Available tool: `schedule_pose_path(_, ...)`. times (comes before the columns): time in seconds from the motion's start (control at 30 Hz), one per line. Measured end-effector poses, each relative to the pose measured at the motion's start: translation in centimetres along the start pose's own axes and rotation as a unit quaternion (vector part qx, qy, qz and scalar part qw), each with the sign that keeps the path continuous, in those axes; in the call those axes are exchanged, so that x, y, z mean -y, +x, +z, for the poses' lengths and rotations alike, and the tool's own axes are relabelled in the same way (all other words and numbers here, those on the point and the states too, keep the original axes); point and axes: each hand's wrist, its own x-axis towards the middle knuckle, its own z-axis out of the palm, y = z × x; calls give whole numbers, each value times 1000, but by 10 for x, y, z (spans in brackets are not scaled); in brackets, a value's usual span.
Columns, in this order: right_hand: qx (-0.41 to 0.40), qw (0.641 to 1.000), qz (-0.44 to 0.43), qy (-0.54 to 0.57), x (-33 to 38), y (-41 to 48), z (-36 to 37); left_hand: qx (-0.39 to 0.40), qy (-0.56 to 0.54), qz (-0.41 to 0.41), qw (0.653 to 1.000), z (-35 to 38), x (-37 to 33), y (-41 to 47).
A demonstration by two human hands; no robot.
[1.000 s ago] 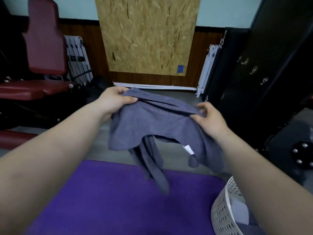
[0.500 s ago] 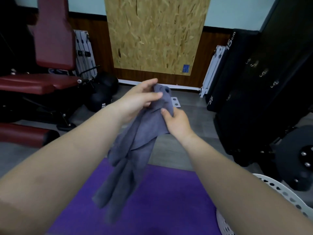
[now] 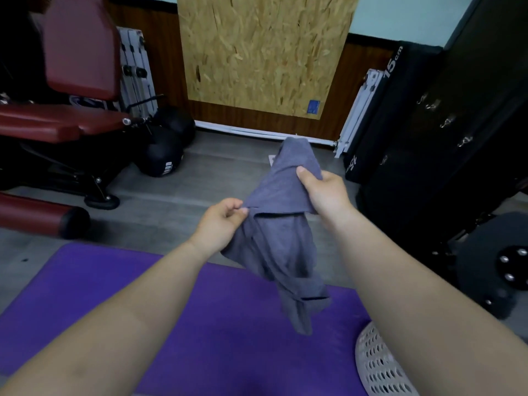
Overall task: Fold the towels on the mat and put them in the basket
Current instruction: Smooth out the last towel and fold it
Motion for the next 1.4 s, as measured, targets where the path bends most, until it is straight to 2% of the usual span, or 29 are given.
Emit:
schedule_pose_path(0.07,-28,994,-42,-100,-7,5,-25,18,27,5,999,2,-6,5)
schedule_pose_path(0.17,-52,976,-60,-200,-19,10,-55,31,58,21,998,8,-21,11)
schedule_pose_path(0.23,-59,970,-56,-227,-27,6,-66,53,58,40,996,13,-32,12)
schedule_pose_path(0.3,-82,974,-44,-207,-33,0,-74,81,100,76,989,15,-43,9)
schedule_pose_path(0.33,-93,978,-37,-182,-33,-4,-77,96,169,99,976,14,-48,6)
schedule_pose_path(0.37,-99,982,-33,-157,-31,-8,-81,109,278,125,946,13,-51,3)
schedule_pose_path(0.43,-99,983,-42,-151,-26,-15,-91,100,469,171,861,10,-55,-5)
schedule_pose_path(0.47,-96,979,-53,-170,-23,-19,-96,79,509,192,836,7,-56,-8)
schedule_pose_path(0.5,-90,975,-66,-192,-21,-23,-102,56,521,208,826,3,-58,-11)
schedule_pose_path(0.63,-78,964,-92,-236,-19,-42,-121,-2,535,262,804,-5,-61,-36)
schedule_pose_path(0.67,-77,966,-88,-233,-19,-48,-124,-6,535,262,803,-4,-60,-43)
schedule_pose_path(0.7,-77,964,-87,-241,-20,-53,-126,-10,521,246,817,-2,-59,-48)
schedule_pose_path(0.8,-115,941,-116,-295,-24,-64,-126,-39,339,164,926,4,-57,-57)
schedule_pose_path(0.87,-83,951,-180,-236,-26,-75,-111,-29,246,143,958,11,-61,-63)
schedule_pose_path(0.93,65,956,-198,-208,-29,-92,-83,4,235,155,960,20,-67,-72)
schedule_pose_path(0.97,138,942,-190,-241,-31,-101,-68,23,246,165,955,24,-70,-79)
schedule_pose_path(1.0,177,923,-189,-284,-33,-105,-56,40,256,171,951,25,-70,-83)
schedule_pose_path(1.07,168,904,-206,-335,-32,-107,-45,48,257,170,950,17,-69,-89)
schedule_pose_path(1.13,144,908,-219,-328,-27,-102,-43,36,268,161,949,1,-63,-91)
schedule_pose_path(1.2,155,906,-236,-316,-20,-97,-40,27,317,144,937,-17,-52,-90)
schedule_pose_path(1.3,176,926,-233,-238,-2,-96,-21,2,401,123,908,-43,-35,-85)
schedule_pose_path(1.4,162,948,-202,-188,14,-90,9,0,468,119,876,-78,-10,-69)
